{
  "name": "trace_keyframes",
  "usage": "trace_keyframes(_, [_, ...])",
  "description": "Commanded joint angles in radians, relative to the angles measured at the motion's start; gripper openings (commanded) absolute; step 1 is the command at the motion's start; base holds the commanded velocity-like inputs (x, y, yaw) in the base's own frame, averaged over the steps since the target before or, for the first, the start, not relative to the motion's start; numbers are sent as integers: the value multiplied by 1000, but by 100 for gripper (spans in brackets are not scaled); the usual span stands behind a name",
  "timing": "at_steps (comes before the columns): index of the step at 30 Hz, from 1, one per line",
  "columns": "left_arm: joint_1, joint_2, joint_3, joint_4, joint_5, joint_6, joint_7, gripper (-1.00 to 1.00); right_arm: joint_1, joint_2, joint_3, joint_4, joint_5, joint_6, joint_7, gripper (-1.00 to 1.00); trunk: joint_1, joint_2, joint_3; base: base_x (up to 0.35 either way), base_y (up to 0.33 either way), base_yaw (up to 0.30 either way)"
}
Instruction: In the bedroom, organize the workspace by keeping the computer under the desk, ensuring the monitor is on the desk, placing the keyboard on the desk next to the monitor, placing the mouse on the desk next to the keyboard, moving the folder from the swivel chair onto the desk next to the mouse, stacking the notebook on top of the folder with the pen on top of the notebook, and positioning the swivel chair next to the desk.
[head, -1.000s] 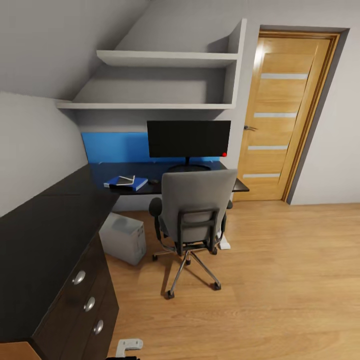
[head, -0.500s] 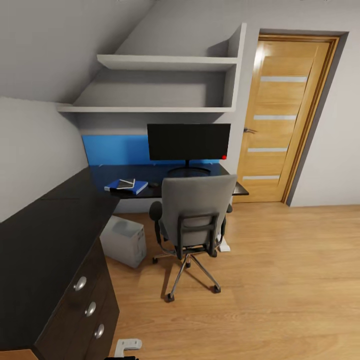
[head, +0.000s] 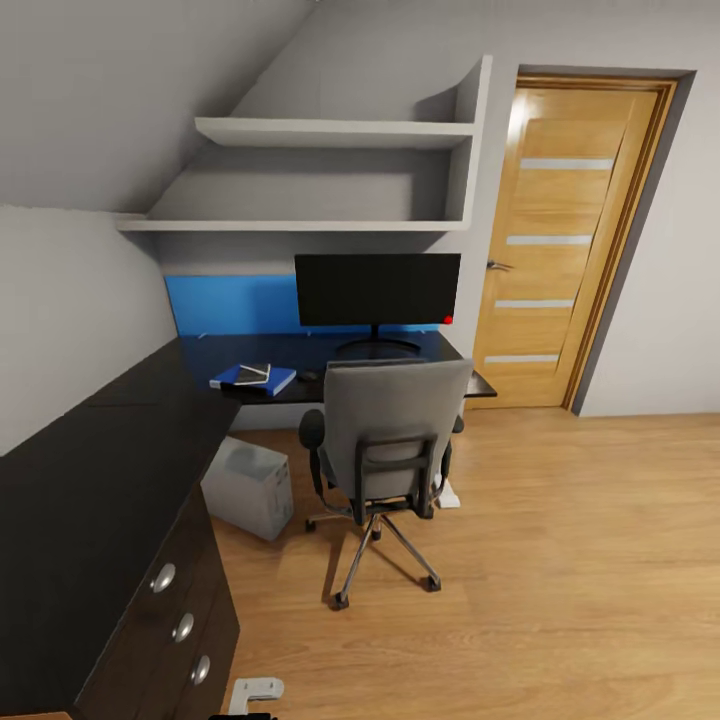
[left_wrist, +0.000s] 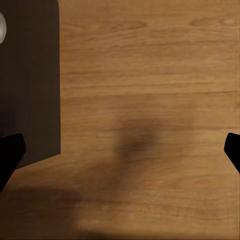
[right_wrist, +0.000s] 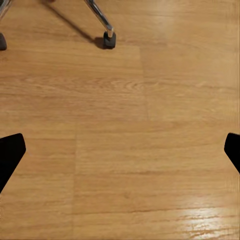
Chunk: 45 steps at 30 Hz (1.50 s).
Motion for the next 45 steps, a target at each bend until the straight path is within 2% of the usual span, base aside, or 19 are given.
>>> trace_keyframes(1, [-1,0,-9,1,9,-3,3,100,-1,0,9,2,-2,-3,-5,100,-4,7,2,0,0,0])
trace_keyframes(36, [4,-4,-10,1,8,21,1,100,-1,0,9,2,-2,-3,-5,100,-138,252,112,0,0,0])
trace_keyframes(41, [4,-2,-11,1,8,146,1,100,-1,0,9,3,-2,-3,-5,100,-157,287,128,0,0,0])
trace_keyframes(45, [4,0,-11,0,8,165,1,100,-1,0,9,3,-2,-3,-5,100,-173,315,140,0,0,0])
